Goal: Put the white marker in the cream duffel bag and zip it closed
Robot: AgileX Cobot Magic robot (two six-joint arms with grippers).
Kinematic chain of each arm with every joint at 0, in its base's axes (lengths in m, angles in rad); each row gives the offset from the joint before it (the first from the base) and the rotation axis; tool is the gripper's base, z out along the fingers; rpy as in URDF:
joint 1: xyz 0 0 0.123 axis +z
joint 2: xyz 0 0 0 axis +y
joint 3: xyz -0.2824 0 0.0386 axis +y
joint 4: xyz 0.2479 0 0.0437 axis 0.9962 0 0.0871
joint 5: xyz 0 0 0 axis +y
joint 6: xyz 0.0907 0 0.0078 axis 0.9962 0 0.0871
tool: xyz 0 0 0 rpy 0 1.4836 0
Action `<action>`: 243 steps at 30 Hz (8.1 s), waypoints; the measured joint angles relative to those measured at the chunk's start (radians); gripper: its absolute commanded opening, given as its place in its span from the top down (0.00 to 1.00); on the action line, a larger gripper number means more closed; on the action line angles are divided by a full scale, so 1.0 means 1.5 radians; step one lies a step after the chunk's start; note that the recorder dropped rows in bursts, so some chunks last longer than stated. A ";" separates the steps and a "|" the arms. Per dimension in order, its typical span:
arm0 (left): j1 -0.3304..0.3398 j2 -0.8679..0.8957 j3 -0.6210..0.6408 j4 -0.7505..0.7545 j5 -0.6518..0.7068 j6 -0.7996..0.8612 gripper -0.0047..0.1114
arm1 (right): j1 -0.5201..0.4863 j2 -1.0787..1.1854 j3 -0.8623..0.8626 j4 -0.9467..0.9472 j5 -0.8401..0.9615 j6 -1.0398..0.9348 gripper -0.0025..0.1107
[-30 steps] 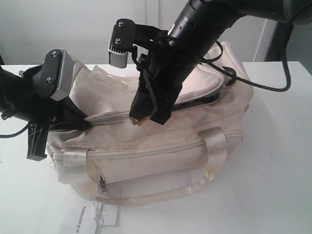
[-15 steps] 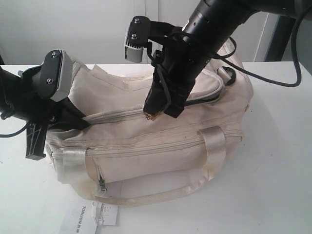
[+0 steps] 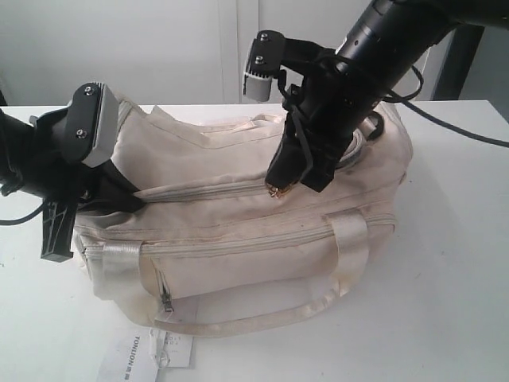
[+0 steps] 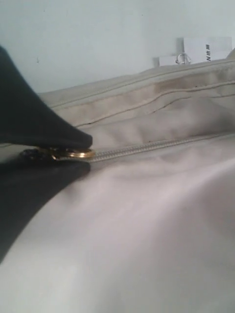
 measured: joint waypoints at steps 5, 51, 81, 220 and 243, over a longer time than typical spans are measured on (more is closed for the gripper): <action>0.000 0.000 0.000 0.001 0.000 0.000 0.96 | -0.003 -0.003 0.000 0.000 0.001 0.000 0.98; 0.003 0.000 0.000 -0.033 -0.041 -0.021 0.52 | -0.110 -0.097 0.083 0.019 0.006 0.000 0.98; -0.050 0.026 0.000 -0.457 0.159 0.122 0.49 | -0.073 -0.140 0.147 0.031 -0.032 0.000 0.98; -0.240 0.182 -0.123 -0.417 -0.061 0.123 0.96 | -0.220 -0.126 0.156 0.058 -0.142 -0.314 0.98; -0.240 0.182 -0.123 -0.421 -0.059 0.123 0.96 | -0.220 -0.123 0.157 0.066 -0.237 -0.209 0.98</action>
